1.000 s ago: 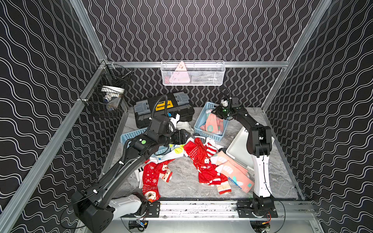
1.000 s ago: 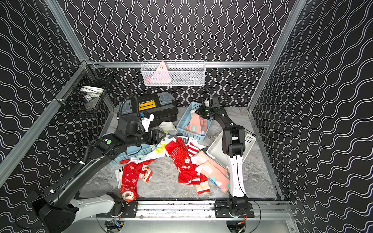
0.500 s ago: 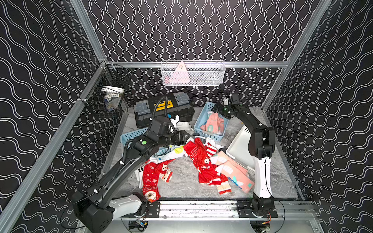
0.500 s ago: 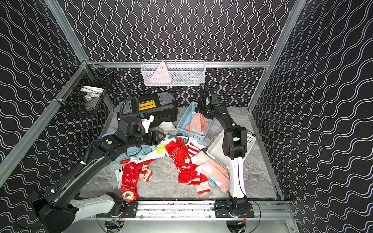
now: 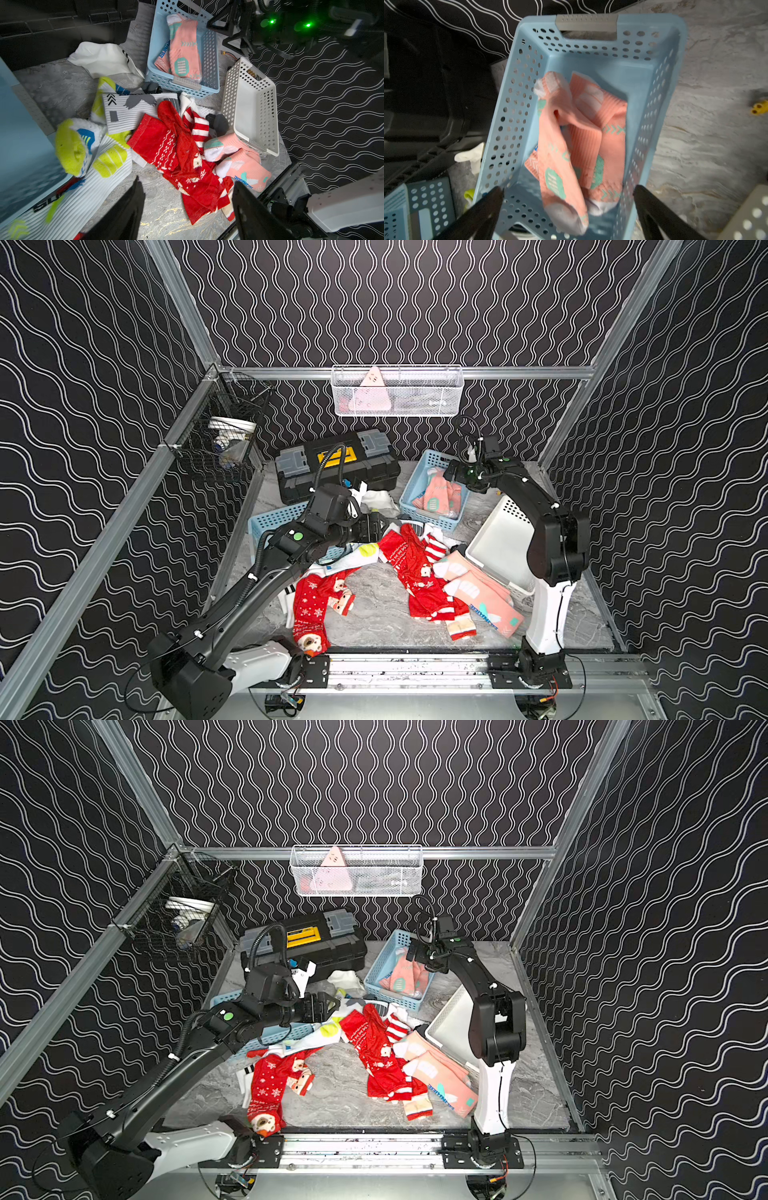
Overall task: Sort the socks into the basket by color
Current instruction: Place the sock in the bin, then pick up the sock at the center of the board.
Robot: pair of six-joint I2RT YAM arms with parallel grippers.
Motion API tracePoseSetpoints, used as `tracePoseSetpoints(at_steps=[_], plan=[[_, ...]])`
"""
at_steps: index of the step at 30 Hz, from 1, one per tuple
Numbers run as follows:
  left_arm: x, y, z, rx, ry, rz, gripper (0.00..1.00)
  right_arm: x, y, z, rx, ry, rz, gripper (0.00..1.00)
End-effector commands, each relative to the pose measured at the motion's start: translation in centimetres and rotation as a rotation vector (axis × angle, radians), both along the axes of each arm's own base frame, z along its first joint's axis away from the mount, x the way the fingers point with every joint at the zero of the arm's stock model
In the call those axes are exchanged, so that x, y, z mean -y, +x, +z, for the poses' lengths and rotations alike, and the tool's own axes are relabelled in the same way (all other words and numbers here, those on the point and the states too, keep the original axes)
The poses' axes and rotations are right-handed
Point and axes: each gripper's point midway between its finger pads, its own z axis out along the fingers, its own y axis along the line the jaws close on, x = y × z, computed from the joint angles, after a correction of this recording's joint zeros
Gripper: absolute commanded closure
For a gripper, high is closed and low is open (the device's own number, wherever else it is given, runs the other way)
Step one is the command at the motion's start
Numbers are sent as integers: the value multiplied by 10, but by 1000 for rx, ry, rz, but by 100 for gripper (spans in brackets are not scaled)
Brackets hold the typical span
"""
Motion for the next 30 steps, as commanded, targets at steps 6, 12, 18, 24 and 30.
tracePoseSetpoints(at_steps=[6, 12, 18, 24, 30], plan=[[-9, 1, -11, -16, 26, 50, 27, 14, -65, 23, -24, -26, -28, 0], [-21, 0, -19, -31, 84, 88, 27, 24, -116, 27, -83, -52, -11, 0], [-29, -5, -26, -54, 126, 102, 27, 26, -161, 24, -151, -45, 14, 0], [-33, -12, -38, -96, 162, 98, 28, 21, -195, 33, -207, -38, 60, 0], [-33, -18, -58, -148, 177, 108, 30, 14, -227, 30, -270, -33, 98, 0]])
